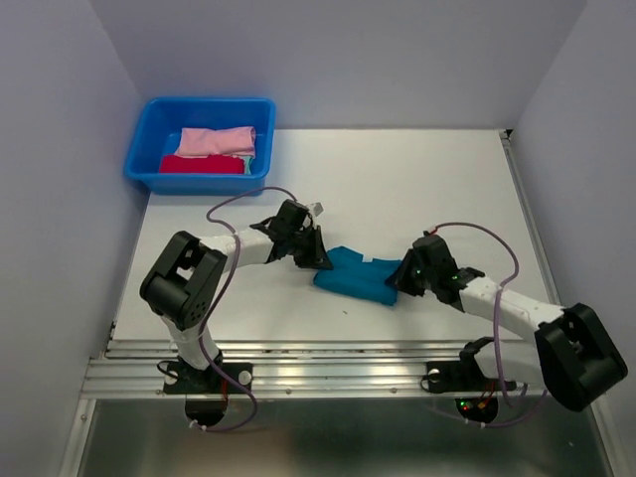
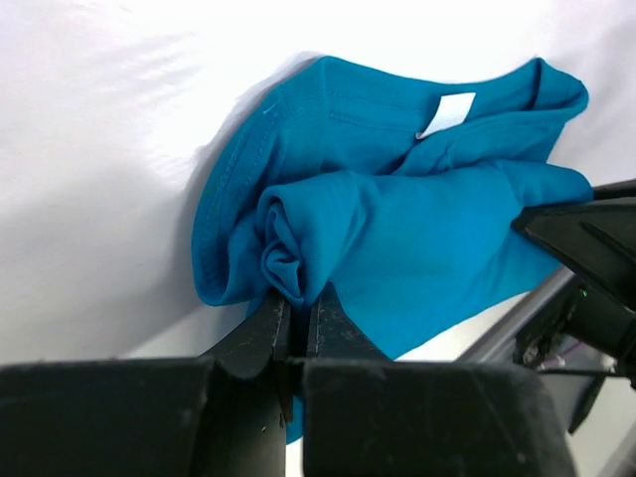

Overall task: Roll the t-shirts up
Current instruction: Roll the T-shirt to the center of the board.

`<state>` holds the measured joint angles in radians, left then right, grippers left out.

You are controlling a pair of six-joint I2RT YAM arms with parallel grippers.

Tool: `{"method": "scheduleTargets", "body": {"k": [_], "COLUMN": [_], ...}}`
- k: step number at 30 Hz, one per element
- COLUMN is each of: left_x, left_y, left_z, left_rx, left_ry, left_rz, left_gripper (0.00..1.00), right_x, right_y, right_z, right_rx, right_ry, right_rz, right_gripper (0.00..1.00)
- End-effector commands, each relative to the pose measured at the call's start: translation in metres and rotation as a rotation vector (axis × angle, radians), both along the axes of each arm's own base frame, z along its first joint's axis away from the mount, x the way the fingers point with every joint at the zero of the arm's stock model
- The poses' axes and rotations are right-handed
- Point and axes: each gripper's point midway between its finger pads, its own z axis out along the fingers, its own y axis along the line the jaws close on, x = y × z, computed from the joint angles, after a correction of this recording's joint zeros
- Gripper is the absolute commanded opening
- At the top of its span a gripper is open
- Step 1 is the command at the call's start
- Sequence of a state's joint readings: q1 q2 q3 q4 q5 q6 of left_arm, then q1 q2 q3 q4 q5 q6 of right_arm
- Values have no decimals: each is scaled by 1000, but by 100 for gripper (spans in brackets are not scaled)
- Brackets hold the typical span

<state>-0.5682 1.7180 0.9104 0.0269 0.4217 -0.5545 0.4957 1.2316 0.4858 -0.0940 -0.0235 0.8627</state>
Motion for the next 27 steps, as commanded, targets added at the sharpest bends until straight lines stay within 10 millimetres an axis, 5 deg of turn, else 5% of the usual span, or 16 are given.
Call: {"method": "scheduleTargets", "body": {"k": [1, 2, 11, 22, 27], "left_x": [-5, -6, -11, -10, -11], "left_y": [-16, -18, -23, -26, -27], "left_z": [8, 6, 7, 10, 12], "left_rx": [-53, -55, -86, -108, -118], "left_ry": [-24, -18, -17, -28, -29], "left_rz": [-82, -96, -140, -152, -169], "left_gripper": [0, 0, 0, 0, 0], "right_x": [-22, -26, -26, -8, 8], "right_y": [-29, -38, -36, -30, -27], "right_z": [-7, -4, 24, 20, 27], "right_rx": [-68, -83, -53, -51, -57], "right_ry": [49, 44, -3, -68, -128], "right_rz": [-98, -129, -116, -107, -102], "right_gripper": [25, 45, 63, 42, 21]}}
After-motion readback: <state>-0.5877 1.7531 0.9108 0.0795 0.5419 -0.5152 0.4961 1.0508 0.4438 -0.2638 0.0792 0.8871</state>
